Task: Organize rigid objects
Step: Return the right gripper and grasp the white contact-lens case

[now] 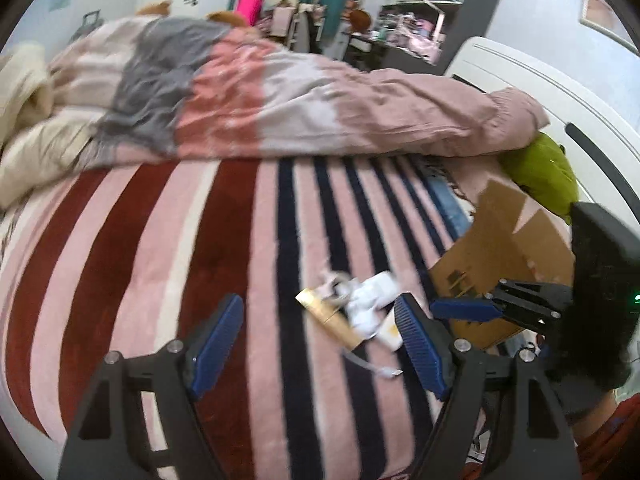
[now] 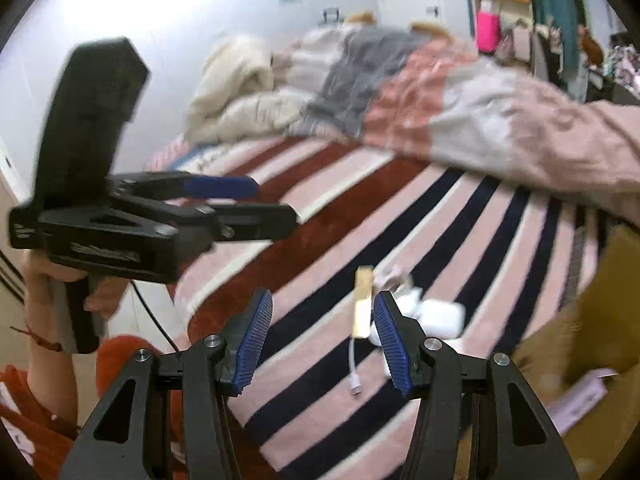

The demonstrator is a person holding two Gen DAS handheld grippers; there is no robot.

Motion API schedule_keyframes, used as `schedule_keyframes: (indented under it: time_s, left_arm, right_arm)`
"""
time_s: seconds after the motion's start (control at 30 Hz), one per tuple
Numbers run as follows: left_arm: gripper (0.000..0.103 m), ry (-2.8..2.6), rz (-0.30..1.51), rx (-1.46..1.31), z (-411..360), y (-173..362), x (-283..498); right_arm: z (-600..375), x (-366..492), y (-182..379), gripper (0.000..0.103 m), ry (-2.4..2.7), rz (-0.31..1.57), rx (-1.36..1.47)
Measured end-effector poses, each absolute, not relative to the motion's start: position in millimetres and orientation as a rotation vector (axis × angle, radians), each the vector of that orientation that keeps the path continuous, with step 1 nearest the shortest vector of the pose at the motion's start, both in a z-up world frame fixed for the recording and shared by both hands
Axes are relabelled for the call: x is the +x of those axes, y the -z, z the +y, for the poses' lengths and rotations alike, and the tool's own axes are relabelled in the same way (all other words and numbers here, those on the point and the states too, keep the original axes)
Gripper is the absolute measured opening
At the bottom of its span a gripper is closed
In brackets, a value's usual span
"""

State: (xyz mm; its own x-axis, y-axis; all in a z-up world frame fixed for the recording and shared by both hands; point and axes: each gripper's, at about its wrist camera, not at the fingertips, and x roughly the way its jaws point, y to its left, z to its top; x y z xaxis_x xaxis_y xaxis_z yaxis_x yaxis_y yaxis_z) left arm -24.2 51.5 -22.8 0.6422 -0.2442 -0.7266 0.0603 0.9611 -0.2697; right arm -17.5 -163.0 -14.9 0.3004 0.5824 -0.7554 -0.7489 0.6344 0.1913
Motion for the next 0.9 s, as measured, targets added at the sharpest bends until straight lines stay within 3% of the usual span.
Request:
schedule_keyframes:
  time_s: [0.33,0.77,0.9]
  left_arm:
    - [0.075,0.126,0.909,-0.256,76,64,-37]
    - [0.075,0.122,0.914,-0.252,74,64,-39]
    - [0.075,0.112,0.919,-0.246,75,64,-41]
  right_arm:
    - [-142,13,97,0.049,-0.662,0.994,-0.459]
    - [-133,30,118,0.049,-0.681,1.038,-0.482]
    - [-127,30,123,0.033,-0.684,1.039,-0.499]
